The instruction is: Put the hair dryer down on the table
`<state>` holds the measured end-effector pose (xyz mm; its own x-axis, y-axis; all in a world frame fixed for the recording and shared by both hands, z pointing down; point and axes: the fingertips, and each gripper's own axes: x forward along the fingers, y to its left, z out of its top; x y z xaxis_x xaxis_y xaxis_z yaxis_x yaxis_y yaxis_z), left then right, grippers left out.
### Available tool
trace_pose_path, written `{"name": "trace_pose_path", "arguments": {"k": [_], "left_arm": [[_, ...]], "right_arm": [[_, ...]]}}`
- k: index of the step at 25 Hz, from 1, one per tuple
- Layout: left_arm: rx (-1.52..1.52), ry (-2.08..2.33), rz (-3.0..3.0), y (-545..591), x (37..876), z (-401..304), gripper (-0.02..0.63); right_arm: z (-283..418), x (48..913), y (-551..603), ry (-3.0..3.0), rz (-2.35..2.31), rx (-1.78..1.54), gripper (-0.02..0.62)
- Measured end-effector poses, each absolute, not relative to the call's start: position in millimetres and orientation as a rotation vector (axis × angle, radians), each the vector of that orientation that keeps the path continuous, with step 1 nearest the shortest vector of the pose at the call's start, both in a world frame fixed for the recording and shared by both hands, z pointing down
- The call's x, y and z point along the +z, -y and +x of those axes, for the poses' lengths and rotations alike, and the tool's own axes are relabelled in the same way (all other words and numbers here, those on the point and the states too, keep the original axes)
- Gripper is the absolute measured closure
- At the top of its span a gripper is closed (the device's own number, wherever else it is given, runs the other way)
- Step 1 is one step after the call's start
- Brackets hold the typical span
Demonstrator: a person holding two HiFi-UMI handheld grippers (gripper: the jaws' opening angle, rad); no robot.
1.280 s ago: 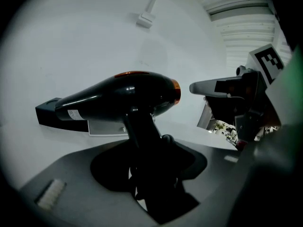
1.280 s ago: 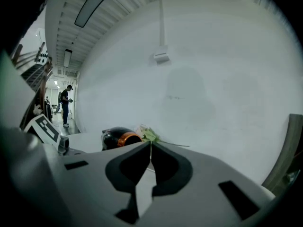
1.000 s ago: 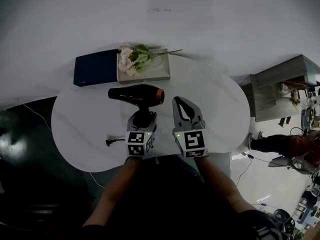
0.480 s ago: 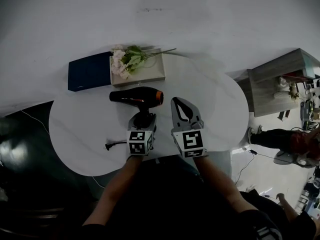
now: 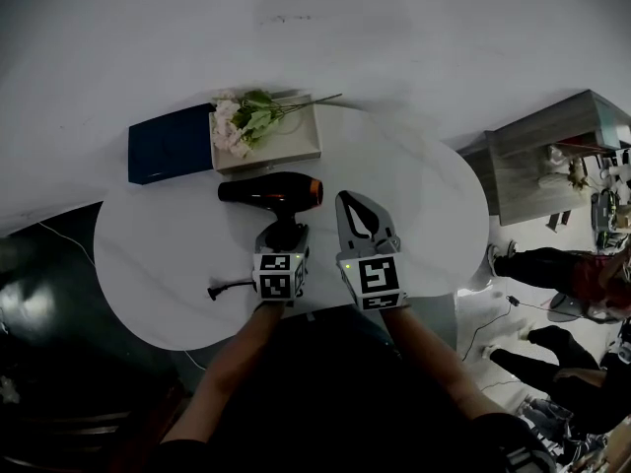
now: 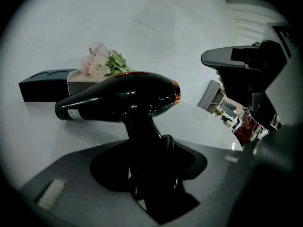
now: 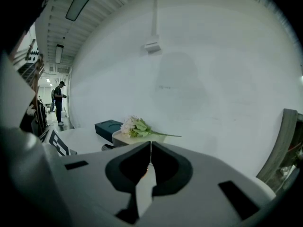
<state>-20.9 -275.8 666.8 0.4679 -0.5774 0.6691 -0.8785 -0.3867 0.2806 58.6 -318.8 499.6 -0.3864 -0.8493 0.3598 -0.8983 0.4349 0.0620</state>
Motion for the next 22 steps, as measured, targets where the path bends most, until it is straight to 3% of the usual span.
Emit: {"name": "trace_pose_path", "arguments": {"k": [22], "left_arm": [[0.796,1.124,2.047,266,684,-13,0.366]], "right_arm": [[72,497,307,2.321,1.549,0.213,0.581]]}}
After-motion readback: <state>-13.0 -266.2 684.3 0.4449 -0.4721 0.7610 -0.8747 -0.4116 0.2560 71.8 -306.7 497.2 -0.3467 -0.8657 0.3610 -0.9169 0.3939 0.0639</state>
